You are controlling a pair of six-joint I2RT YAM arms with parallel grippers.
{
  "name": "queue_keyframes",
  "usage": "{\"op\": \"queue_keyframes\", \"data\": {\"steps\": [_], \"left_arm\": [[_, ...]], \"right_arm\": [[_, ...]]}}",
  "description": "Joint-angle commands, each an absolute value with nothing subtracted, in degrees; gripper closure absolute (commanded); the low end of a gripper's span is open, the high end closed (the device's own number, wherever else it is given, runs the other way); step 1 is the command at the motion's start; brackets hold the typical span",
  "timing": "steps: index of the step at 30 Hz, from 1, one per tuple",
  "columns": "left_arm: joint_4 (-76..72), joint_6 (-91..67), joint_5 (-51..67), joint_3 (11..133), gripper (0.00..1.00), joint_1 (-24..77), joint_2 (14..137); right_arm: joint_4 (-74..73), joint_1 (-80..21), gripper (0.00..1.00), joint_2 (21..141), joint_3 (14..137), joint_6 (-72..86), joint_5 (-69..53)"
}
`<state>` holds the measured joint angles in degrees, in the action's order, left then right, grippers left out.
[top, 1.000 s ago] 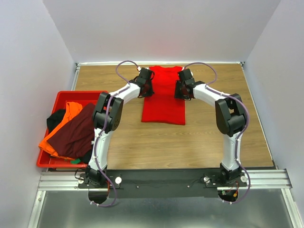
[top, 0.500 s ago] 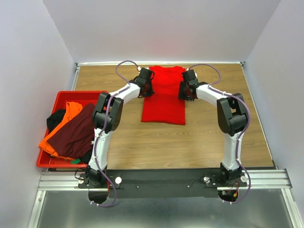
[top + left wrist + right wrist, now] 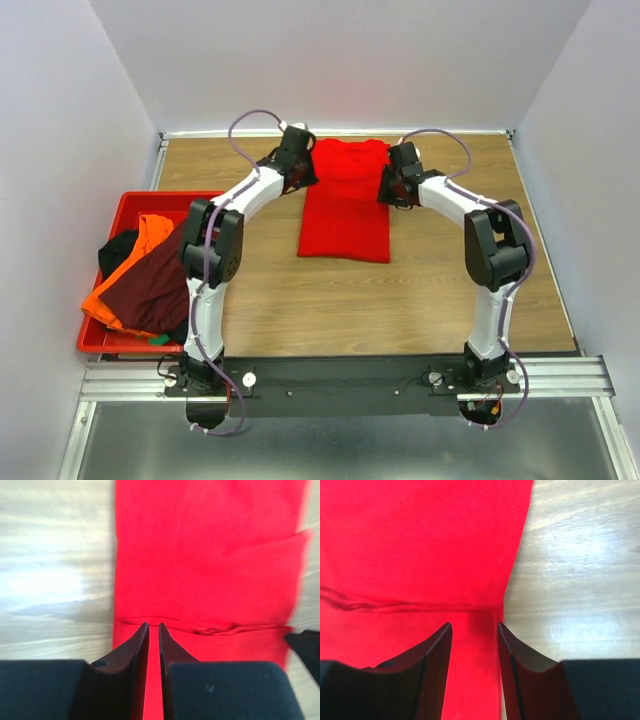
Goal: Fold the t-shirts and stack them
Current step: Fold the tshirt
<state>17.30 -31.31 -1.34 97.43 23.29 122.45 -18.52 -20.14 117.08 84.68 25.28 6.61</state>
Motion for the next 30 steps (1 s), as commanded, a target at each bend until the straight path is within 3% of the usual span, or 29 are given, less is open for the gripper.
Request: {"op": "queue_keyframes", "data": {"steps": [1,5,9,21,30], "left_arm": [[17.8,-30.9,-3.2,96.1,0.79,22.0,114.6],[15.7,-32.4,-2.9,88.3,0.80,22.1,110.2],[12.3,-33.9,-1.3,81.9,0.86,22.1,109.2],[11.3,-34.8,-2.1,89.3,0.90,22.1,122.2],[14.6,-34.5,-4.8,91.1,0.92,22.1,126.1]], "right_arm": [[-18.7,-19.8,0.51,109.2,81.6,28.3,5.5],[-19.0,-19.8,0.51,104.4,75.9,30.7,2.1],[-18.9,-19.9,0.51,100.0,70.1,31.7,0.9],[-17.5,-21.6,0.51,92.6,54.8,34.7,-1.1],[-17.1,-21.5,0.51,90.1,51.9,34.7,-1.5]]}}
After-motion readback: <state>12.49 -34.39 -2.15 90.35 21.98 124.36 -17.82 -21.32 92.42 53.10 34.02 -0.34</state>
